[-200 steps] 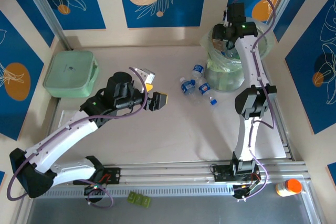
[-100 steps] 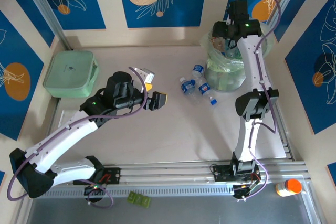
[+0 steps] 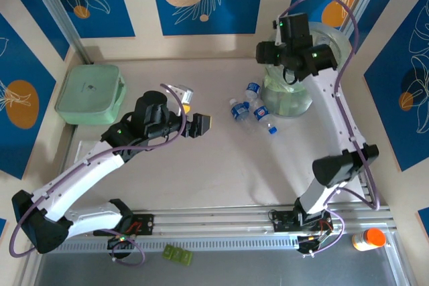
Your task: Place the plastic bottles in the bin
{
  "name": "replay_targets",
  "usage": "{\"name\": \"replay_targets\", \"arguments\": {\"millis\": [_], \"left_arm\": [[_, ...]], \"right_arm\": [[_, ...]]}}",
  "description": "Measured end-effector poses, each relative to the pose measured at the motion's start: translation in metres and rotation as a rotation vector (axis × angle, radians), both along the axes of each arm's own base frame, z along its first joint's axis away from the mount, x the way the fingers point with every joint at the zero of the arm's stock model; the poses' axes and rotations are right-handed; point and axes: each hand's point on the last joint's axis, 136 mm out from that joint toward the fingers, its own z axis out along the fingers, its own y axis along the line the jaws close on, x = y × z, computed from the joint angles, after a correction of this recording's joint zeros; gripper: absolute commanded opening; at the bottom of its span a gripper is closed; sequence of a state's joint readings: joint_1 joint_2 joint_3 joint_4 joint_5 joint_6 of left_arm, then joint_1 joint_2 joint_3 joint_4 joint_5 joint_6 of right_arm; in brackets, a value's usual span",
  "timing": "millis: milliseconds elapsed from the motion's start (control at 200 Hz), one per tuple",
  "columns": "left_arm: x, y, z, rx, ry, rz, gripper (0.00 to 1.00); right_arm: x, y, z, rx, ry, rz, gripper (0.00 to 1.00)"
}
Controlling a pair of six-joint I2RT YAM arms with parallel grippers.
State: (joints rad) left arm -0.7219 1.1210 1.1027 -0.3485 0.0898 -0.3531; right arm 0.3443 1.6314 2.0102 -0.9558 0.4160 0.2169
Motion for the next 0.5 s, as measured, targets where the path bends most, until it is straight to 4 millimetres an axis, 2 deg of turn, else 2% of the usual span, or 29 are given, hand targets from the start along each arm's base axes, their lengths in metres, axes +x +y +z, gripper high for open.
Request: {"name": "replay_targets", "arguments": {"millis": [185,265,400,500], "left_arm": [[0.007,0.019,-0.005,0.004,0.076,0.145,0.95],[0.008,0.027,-0.008,0.002,0.104,0.193,0.95],[0.019,0.046,-0.016,-0.041,0.176,0.281,0.93],[0.031,0.069,-0.041,-0.074,0.263,0.364,0.93]], "right_arm": [[-0.062,0.043,-0.004,-0.028,-0.014,0.169,0.7],[-0.082,0.052,-0.015,-0.028,0.008,0.218,0.7],[-0.098,0.061,-0.058,-0.07,0.102,0.267,0.7],[-0.101,0.068,-0.104,-0.112,0.21,0.29,0.7]]}}
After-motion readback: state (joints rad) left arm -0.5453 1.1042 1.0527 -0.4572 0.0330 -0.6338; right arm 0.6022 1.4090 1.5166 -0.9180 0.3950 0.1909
